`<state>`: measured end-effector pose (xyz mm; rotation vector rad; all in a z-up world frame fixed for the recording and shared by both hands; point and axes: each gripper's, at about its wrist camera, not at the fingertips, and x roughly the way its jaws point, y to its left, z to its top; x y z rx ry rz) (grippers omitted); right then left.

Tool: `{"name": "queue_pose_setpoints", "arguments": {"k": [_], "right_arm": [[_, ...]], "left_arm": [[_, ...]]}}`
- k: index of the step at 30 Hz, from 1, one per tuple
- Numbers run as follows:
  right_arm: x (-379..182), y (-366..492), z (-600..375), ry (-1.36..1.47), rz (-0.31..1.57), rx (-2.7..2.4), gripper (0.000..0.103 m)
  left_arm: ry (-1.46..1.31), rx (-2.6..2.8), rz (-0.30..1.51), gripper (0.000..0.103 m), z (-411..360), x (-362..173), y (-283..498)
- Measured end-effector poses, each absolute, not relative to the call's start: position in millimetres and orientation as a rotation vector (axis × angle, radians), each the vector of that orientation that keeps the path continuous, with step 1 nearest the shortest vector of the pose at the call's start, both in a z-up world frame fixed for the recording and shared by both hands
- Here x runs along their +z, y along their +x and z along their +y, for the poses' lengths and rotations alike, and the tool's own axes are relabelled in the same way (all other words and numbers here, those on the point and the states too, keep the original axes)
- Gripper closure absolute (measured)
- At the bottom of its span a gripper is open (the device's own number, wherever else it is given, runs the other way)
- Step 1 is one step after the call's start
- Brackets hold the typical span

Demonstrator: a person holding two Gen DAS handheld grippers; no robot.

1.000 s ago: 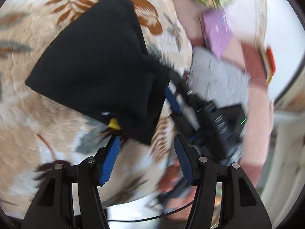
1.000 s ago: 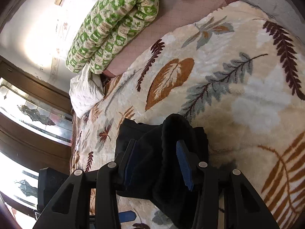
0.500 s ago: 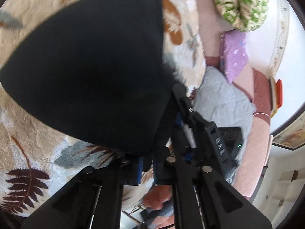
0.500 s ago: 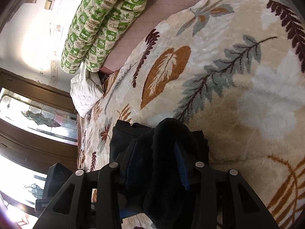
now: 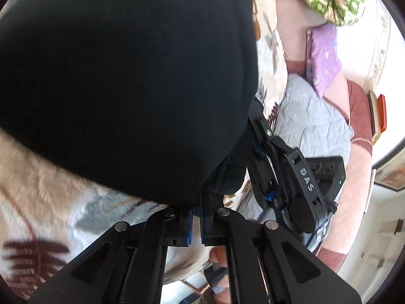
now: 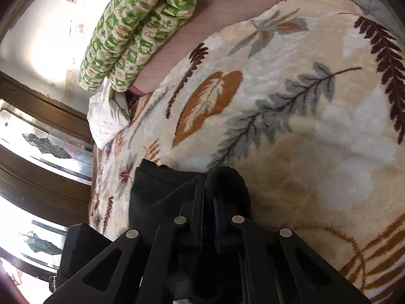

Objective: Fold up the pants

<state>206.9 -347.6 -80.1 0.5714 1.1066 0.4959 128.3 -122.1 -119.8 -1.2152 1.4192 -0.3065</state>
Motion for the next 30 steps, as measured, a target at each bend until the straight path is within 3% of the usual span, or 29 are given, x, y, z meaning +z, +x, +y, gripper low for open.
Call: {"name": "queue_pose_setpoints", "arguments": {"k": [3, 5, 7, 9, 10, 15, 18, 21, 25, 26, 28, 29, 30], "right_arm": [[-92, 204, -344, 0.505, 1.097, 0.469, 0.096], [-87, 203, -346, 0.537, 1.096, 0.465, 0.091], [-72, 198, -352, 0.575, 1.080, 0.457, 0.079], [-56, 186, -357, 0.593, 1.054, 0.468, 0.058], [-50, 180, -357, 0.590, 1.047, 0.473, 0.056], [-41, 148, -342, 0.457, 1.053, 0.435, 0.057], [-48, 135, -332, 0.344, 1.043, 0.372, 0.074], [-69, 129, -341, 0.372, 1.078, 0.315, 0.075], [-51, 126, -351, 0.444, 1.051, 0.346, 0.070], [-44, 125, -354, 0.473, 1.033, 0.366, 0.068], [-33, 125, -362, 0.529, 1.008, 0.389, 0.050], [-31, 125, -366, 0.556, 1.002, 0.379, 0.033], [-32, 127, -369, 0.570, 1.010, 0.370, 0.028]], "left_arm": [[-1.230, -0.346, 1.422, 0.100, -118, -117, 125], [-1.190, -0.377, 1.427, 0.100, -114, -105, 119], [-1.147, -0.427, 1.429, 0.100, -109, -91, 109], [-1.083, -0.488, 1.424, 0.100, -101, -76, 97], [-1.058, -0.504, 1.421, 0.100, -95, -71, 93], [-1.047, -0.446, 1.327, 0.100, -41, -44, 99], [-1.064, -0.390, 1.289, 0.100, -16, -40, 118], [-1.007, -0.358, 1.301, 0.098, -7, -37, 140], [-0.908, -0.411, 1.390, 0.097, -8, -44, 163], [-0.883, -0.422, 1.400, 0.093, -11, -44, 172], [-0.819, -0.456, 1.415, 0.075, -13, -41, 183], [-0.788, -0.461, 1.425, 0.060, -15, -41, 190], [-0.756, -0.460, 1.424, 0.055, -16, -41, 196]]}}
